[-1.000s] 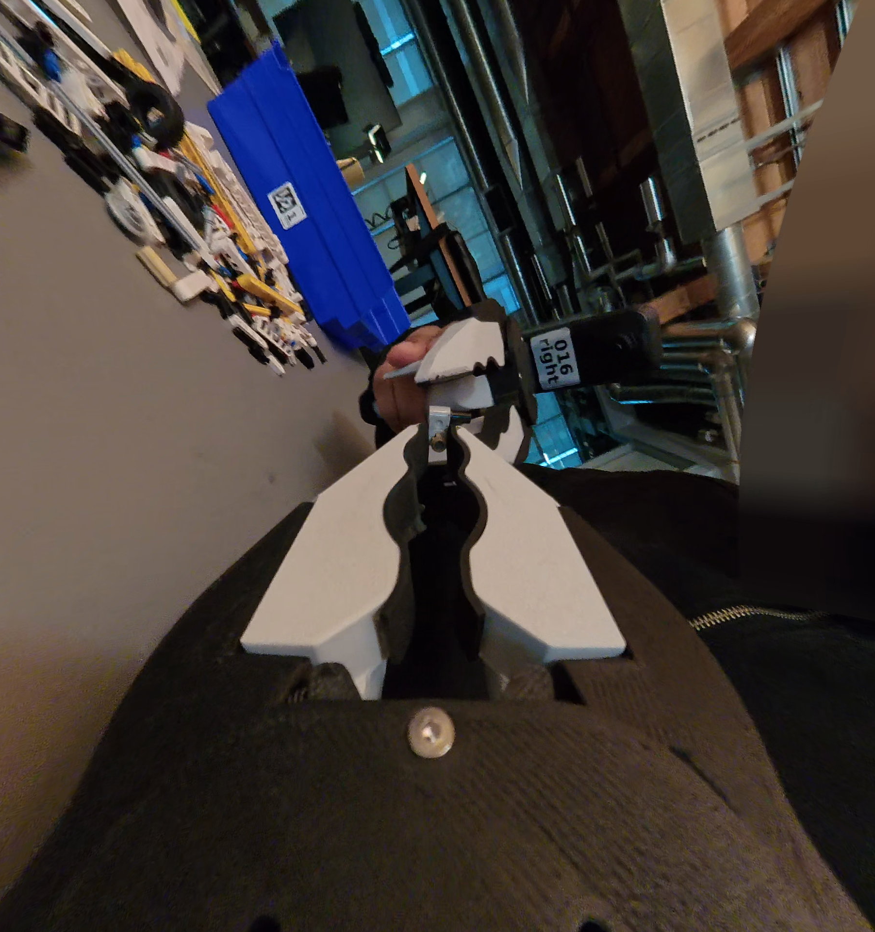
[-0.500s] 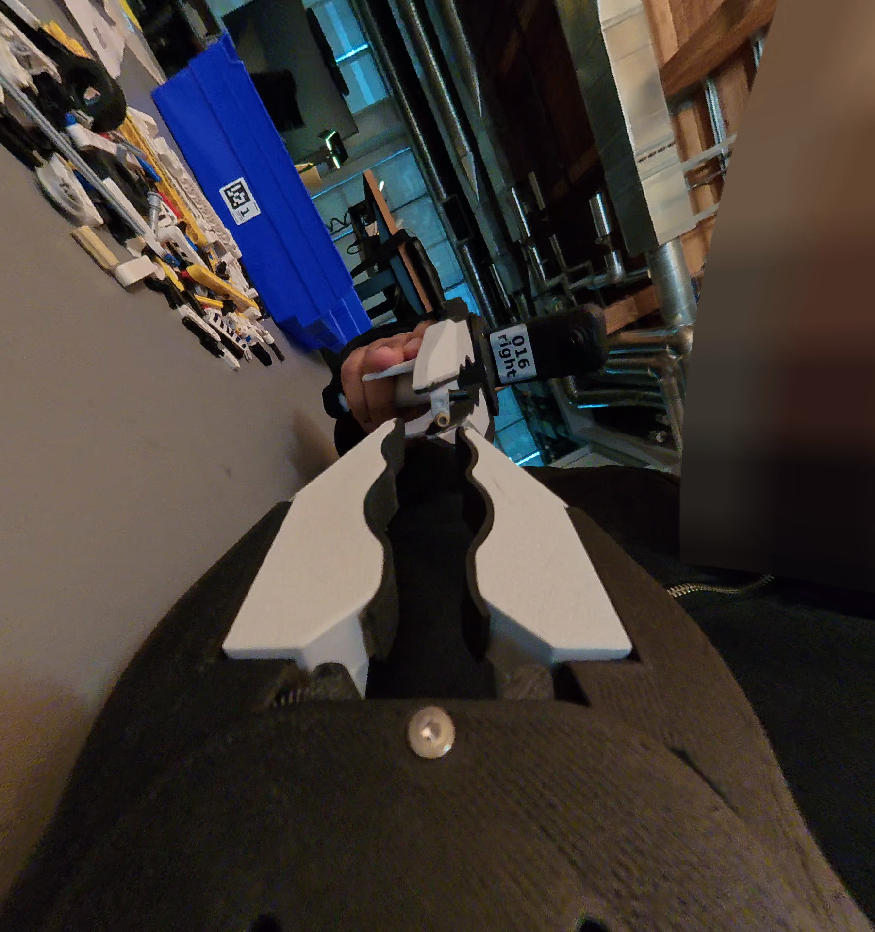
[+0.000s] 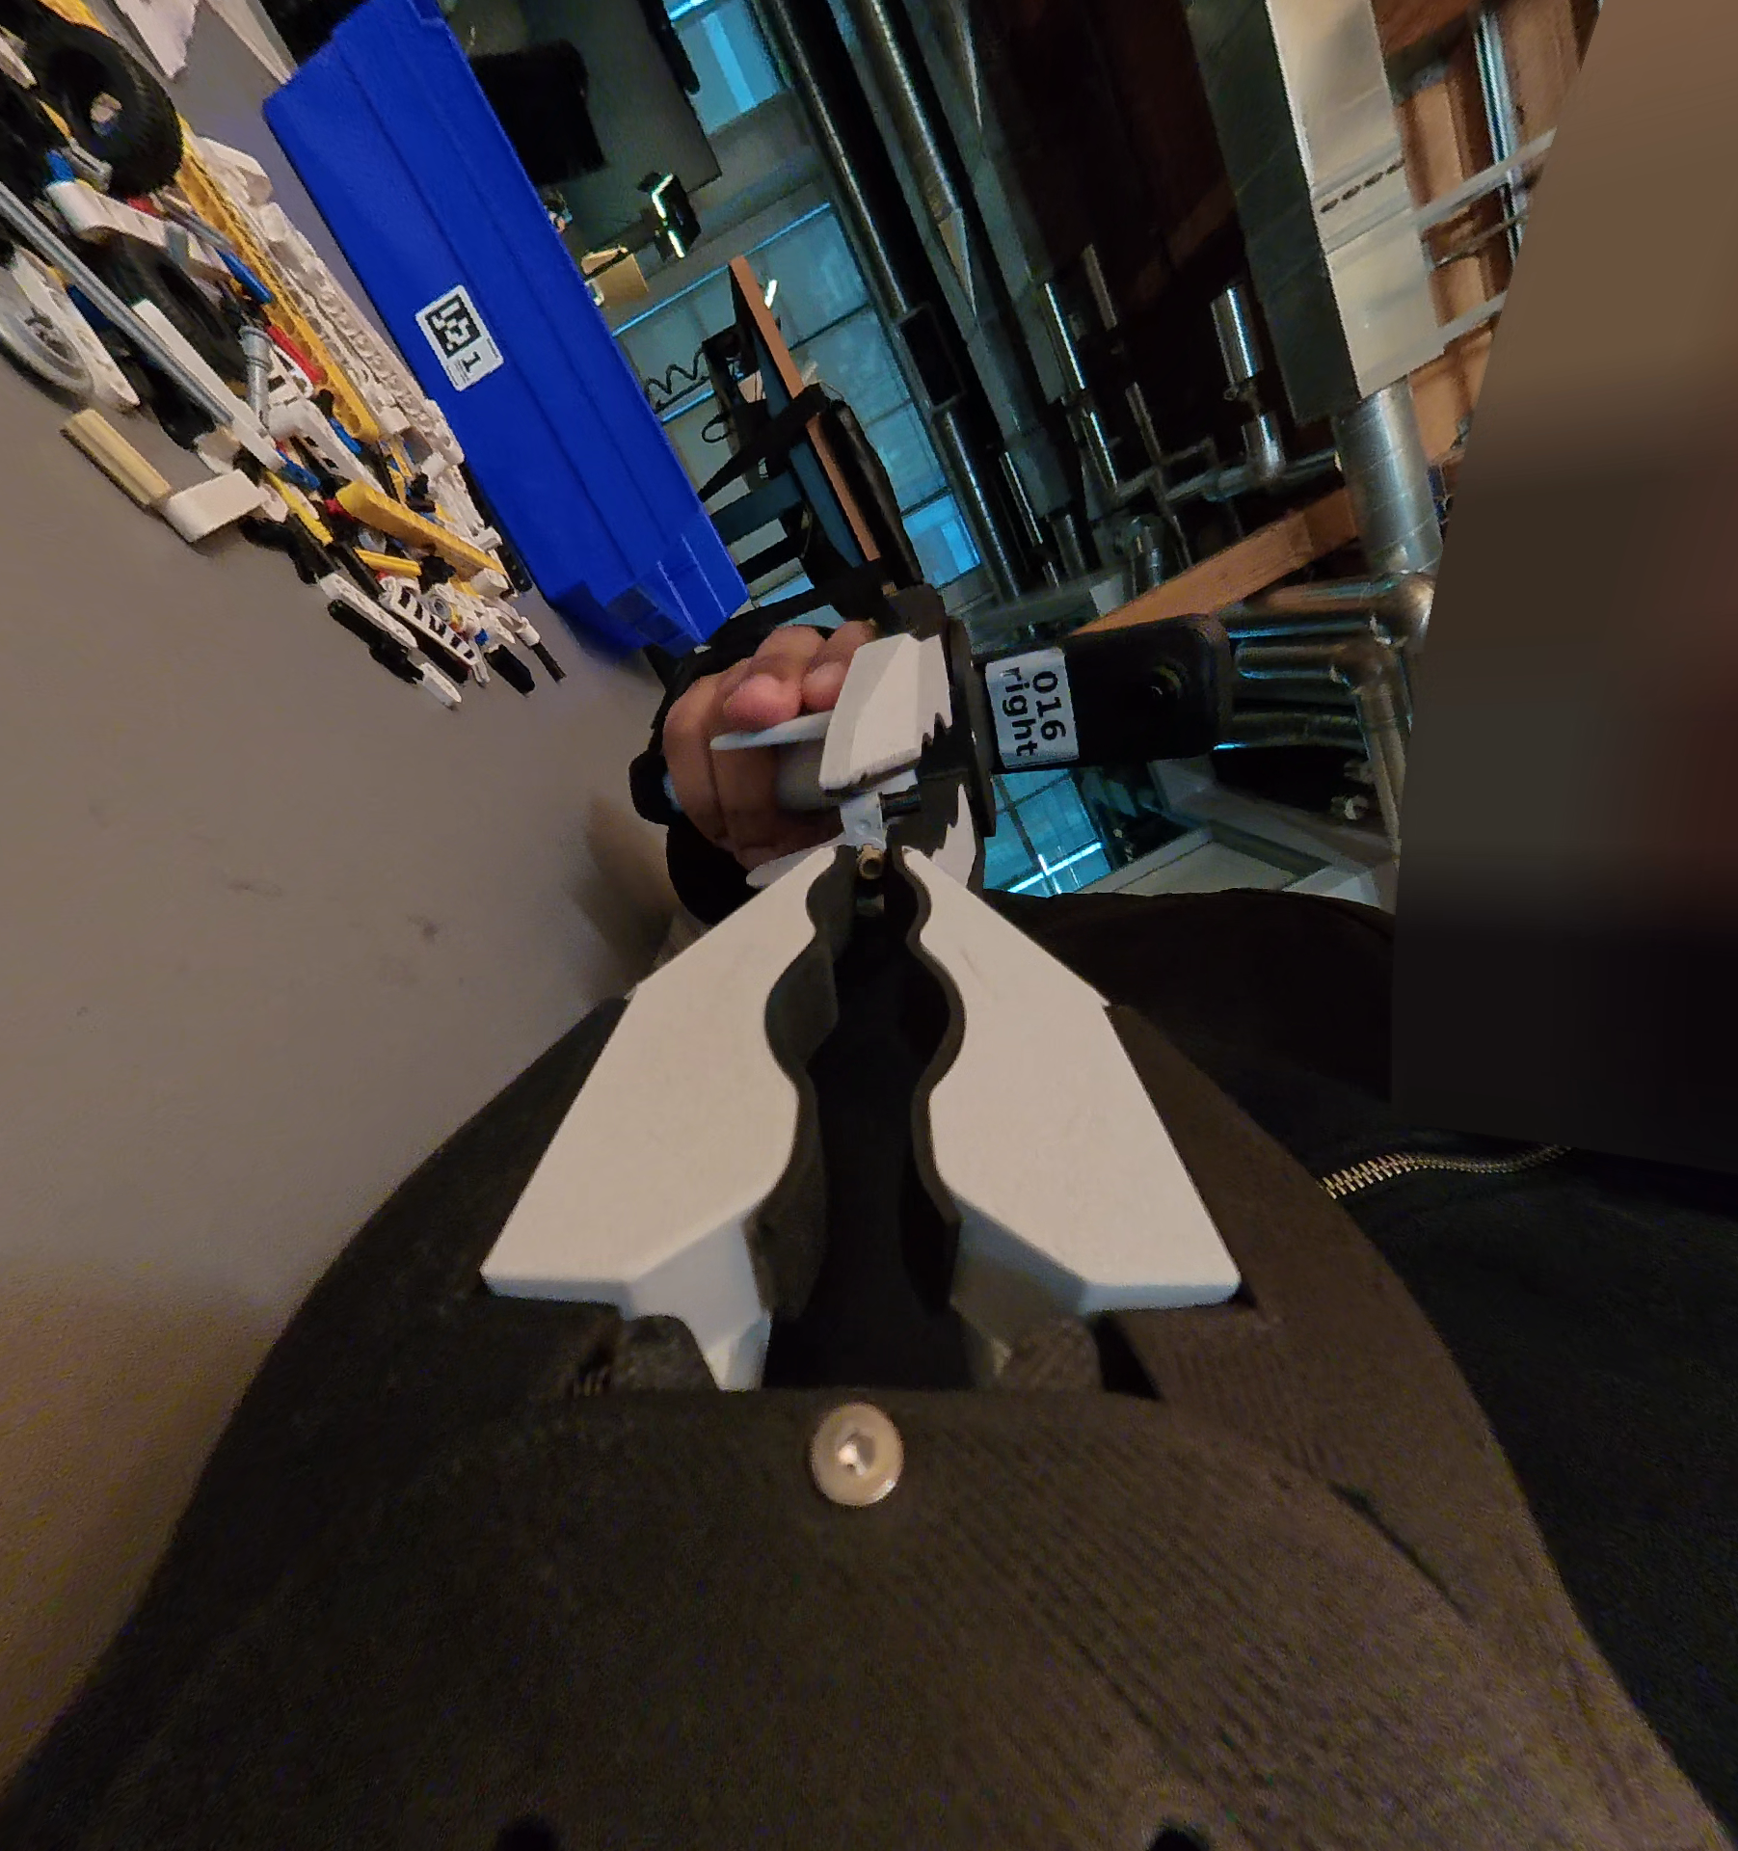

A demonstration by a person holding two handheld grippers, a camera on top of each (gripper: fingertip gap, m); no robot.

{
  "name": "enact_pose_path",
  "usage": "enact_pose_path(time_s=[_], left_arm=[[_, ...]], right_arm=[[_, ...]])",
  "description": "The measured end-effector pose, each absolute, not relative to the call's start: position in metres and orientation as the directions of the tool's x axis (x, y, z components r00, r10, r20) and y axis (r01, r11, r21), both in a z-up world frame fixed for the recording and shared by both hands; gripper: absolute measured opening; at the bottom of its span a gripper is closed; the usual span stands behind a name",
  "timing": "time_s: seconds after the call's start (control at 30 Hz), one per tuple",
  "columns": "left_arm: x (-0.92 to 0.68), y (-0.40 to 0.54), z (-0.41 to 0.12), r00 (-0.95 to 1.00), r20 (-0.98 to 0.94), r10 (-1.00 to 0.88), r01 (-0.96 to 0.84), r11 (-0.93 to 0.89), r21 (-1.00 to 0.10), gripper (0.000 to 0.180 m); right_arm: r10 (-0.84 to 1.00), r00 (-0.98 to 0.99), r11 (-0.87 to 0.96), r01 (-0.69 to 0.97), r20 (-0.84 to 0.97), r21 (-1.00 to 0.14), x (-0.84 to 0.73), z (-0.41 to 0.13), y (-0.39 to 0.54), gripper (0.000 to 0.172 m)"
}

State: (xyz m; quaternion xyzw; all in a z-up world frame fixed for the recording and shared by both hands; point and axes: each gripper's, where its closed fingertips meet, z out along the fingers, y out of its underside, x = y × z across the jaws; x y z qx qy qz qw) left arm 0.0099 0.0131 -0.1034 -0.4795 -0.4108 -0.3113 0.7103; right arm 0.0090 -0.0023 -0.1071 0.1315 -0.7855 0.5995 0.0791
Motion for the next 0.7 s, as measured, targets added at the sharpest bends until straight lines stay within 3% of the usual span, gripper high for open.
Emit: enact_pose_path(time_s=[0.43,0.53,0.63,0.7], left_arm=[[0.01,0.016,-0.091,0.378,0.903,-0.205,0.862,0.433,-0.263,0.001],[-0.017,-0.044,-0.092,0.355,0.906,-0.229,0.762,0.632,-0.138,0.002],[-0.017,-0.091,-0.107,0.377,0.926,0.019,0.677,0.677,-0.289,0.001],[-0.015,-0.078,-0.106,0.407,0.898,0.165,0.684,0.597,-0.42,0.002]], right_arm=[[-0.107,-0.976,0.232,-0.212,0.192,-0.949,0.009,-0.097,0.005,0.013],[-0.033,-0.998,0.127,-0.062,0.058,-0.99,-0.017,-0.076,0.035,0.013],[0.133,-0.991,0.129,0.0,0.018,-0.992,-0.057,-0.077,0.083,0.013],[0.194,-0.98,0.153,-0.006,0.036,-0.988,-0.064,-0.083,0.095,0.013]])
